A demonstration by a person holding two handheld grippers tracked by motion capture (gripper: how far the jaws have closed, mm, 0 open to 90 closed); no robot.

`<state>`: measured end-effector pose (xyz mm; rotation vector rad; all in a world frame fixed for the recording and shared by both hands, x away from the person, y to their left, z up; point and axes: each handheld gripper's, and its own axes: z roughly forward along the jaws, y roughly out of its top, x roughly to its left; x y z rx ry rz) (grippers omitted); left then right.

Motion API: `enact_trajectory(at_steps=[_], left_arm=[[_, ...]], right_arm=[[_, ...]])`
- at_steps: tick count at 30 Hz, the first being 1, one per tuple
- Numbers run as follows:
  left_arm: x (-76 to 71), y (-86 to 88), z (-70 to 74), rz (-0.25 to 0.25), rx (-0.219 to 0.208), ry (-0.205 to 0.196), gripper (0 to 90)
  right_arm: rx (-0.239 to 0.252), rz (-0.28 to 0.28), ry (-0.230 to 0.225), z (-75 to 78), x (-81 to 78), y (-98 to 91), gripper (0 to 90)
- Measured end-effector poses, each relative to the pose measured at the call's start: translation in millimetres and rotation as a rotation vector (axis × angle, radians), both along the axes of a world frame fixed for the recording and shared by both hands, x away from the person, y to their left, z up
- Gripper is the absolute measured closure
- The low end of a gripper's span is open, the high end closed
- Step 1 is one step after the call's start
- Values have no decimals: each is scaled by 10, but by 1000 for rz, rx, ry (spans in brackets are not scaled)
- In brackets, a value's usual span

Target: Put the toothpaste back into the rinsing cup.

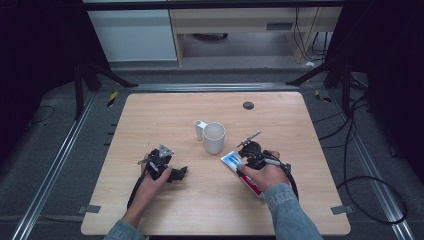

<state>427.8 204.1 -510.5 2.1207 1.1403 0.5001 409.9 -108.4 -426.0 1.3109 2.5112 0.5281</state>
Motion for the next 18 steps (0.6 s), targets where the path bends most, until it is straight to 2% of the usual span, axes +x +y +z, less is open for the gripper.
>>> enact_trajectory(at_steps=[5, 6, 9, 18], left_arm=[[1, 2, 1, -2, 2, 1, 0], [1, 2, 1, -3, 3, 1, 0], [2, 2, 1, -3, 3, 1, 0], [7, 1, 0, -1, 2, 0, 0]], right_arm=[[-6, 14, 30, -63, 118, 81, 342], [-12, 10, 50, -108, 169, 119, 338], [-21, 11, 65, -174, 236, 161, 319], [-35, 19, 100, -316, 313, 226, 314]])
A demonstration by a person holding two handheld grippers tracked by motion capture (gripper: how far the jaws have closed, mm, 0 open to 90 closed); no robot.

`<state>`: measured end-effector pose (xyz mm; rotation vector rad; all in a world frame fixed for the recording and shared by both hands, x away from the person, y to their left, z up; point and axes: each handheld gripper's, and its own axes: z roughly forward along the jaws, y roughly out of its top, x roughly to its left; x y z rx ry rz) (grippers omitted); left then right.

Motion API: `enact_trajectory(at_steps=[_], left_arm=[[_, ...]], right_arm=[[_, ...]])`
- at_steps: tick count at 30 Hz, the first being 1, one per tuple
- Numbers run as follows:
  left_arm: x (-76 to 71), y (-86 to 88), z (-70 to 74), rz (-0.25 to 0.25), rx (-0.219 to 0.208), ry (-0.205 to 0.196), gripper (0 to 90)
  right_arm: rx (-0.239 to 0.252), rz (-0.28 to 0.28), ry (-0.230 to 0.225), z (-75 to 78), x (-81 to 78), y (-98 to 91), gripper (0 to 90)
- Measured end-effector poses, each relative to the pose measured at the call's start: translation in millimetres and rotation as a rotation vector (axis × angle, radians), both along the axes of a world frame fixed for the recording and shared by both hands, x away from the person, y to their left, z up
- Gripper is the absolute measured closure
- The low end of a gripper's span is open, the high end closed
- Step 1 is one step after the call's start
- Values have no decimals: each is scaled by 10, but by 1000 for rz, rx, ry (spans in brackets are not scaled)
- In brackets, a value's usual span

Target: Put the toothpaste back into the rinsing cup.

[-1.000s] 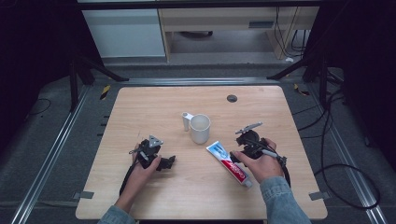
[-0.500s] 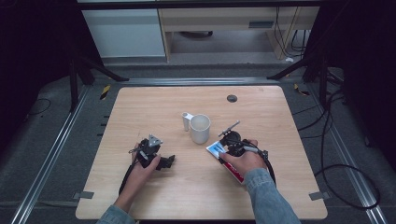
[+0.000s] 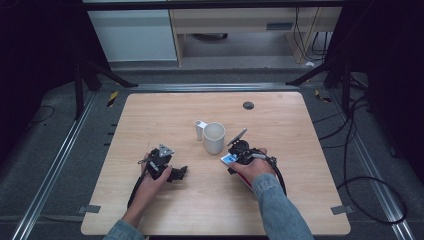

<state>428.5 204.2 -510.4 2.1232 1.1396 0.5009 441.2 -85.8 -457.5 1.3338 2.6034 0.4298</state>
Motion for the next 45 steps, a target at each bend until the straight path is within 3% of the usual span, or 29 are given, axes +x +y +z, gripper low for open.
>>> enact_trajectory(at_steps=[23, 45], left_arm=[[10, -1, 1, 2, 2, -1, 0], [13, -2, 1, 3, 2, 0, 0]], right_arm=[[-8, -28, 36, -88, 64, -25, 326], [-21, -10, 81, -100, 118, 10, 435]])
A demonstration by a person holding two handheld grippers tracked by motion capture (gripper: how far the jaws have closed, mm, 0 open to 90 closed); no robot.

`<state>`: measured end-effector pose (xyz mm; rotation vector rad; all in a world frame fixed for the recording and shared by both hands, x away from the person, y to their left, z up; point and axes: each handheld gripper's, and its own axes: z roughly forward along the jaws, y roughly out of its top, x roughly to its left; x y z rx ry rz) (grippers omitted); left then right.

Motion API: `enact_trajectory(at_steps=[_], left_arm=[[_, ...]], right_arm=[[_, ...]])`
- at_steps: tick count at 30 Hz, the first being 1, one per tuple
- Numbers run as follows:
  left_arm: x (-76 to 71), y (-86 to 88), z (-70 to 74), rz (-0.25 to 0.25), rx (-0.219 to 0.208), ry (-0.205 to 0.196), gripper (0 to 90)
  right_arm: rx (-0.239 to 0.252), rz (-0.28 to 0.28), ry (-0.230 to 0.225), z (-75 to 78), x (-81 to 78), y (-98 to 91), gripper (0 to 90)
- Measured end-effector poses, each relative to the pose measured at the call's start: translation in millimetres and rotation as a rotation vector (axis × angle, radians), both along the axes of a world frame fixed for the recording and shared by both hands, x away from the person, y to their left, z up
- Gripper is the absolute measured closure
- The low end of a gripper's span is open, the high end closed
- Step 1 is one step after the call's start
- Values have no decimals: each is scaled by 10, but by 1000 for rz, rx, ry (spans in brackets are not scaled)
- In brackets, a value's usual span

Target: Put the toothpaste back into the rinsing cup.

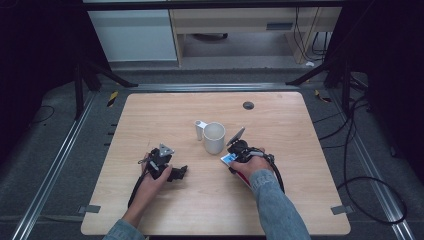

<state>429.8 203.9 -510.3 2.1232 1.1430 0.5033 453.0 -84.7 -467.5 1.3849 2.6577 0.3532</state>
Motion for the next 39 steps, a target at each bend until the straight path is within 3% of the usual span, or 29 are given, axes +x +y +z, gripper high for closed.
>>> enact_trajectory(at_steps=[17, 24, 25, 28, 31, 33, 34, 36, 39], left_arm=[[3, -4, 0, 1, 0, 0, 0], [3, -4, 0, 1, 0, 0, 0], [4, -4, 0, 1, 0, 0, 0], [4, -6, -1, 2, -3, -1, 0], [5, -7, -1, 2, -3, -1, 0], [5, -6, 0, 1, 0, -1, 0], [5, -5, 0, 0, 0, 0, 0], [5, -5, 0, 0, 1, -1, 0], [5, -5, 0, 0, 1, -1, 0]], right_arm=[[-31, 6, 54, -23, 39, 22, 455], [-60, 45, 63, -23, 74, 28, 468], [-62, 21, 82, -9, 72, 53, 479], [-88, 62, 76, -12, 74, 55, 502], [-101, 60, 94, 4, 63, 85, 537], [-101, 83, 81, 7, 63, 68, 572], [-92, 58, 96, 24, 55, 79, 588], [-92, 84, 77, 31, 53, 52, 631], [-75, 77, 75, 71, 45, 18, 691]])
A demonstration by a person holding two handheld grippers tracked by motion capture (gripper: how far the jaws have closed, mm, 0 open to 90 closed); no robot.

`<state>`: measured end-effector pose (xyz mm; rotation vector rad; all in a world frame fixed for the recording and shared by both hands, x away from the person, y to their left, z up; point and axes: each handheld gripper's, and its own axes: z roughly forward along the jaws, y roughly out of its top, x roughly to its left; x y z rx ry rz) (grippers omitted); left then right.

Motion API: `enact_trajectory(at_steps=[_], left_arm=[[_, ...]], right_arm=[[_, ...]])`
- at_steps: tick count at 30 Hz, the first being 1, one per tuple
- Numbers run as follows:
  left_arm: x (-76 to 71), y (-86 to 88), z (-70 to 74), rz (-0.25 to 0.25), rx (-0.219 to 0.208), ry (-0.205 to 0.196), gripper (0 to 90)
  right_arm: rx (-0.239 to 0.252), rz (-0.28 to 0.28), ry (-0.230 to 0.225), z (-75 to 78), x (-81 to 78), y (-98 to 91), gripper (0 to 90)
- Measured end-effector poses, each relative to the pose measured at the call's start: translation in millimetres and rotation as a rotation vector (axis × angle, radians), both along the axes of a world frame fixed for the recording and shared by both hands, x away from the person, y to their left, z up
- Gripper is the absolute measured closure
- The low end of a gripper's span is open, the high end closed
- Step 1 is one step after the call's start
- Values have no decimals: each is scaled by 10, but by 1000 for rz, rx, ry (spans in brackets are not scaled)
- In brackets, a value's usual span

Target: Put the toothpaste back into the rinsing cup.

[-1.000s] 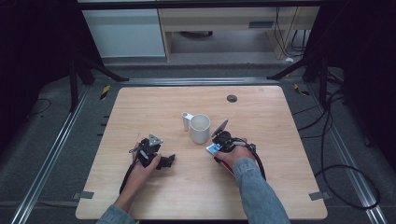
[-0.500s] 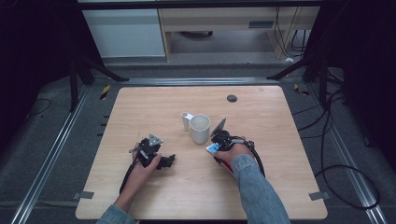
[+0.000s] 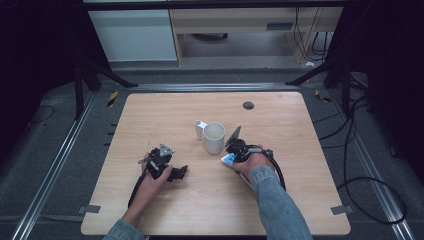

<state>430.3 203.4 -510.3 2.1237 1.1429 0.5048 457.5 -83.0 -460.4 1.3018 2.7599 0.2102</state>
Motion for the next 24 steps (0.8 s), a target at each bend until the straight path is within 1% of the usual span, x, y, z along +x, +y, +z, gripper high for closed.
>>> enact_trajectory(at_steps=[1, 2, 4, 5, 9, 10, 11, 13, 14, 17, 18, 20, 21, 22, 23, 24], left_arm=[[1, 0, 0, -1, -1, 1, 0], [0, 0, 0, 0, 0, 0, 0], [0, 0, 0, 0, 0, 0, 0], [0, 1, 0, -1, -1, 1, 0], [0, -1, -1, 1, -2, -1, 0], [0, -1, -1, 1, -2, -1, 0], [0, -1, -1, 1, -2, -1, 0], [0, -1, -1, 1, -2, -1, 0], [0, -1, -1, 1, -3, 0, 0], [0, -1, -1, 1, -3, 0, 0], [1, 0, 0, 0, 0, -2, 0], [1, 0, 0, 0, 0, -2, 0], [2, 1, 0, -1, 0, -1, 0], [1, 0, 0, 0, 0, -2, 0], [2, 0, 0, -1, -1, -1, 0], [2, 0, 0, 0, 0, -2, 0]], right_arm=[[5, -3, 0, 6, -1, -9, 701], [14, -27, 14, 25, -4, -3, 707], [17, -37, 20, 42, -4, -7, 715], [11, -6, 5, 36, 3, -28, 718], [8, -5, 16, 70, 3, -26, 724], [10, -22, 25, 91, -4, -8, 724], [5, -26, 27, 107, -5, -1, 726], [0, -8, 13, 136, -6, -6, 727], [1, -22, 20, 156, -14, 4, 728], [-10, -10, 15, 180, -17, -2, 729], [-21, 8, 5, 196, -21, -16, 730], [-25, 2, 9, 229, -32, -16, 730], [-33, 17, -1, 240, -35, -30, 731], [-32, 19, -7, 254, -39, -38, 730], [-28, 2, 1, 278, -46, -35, 730], [-28, -4, 2, 295, -50, -41, 731]])
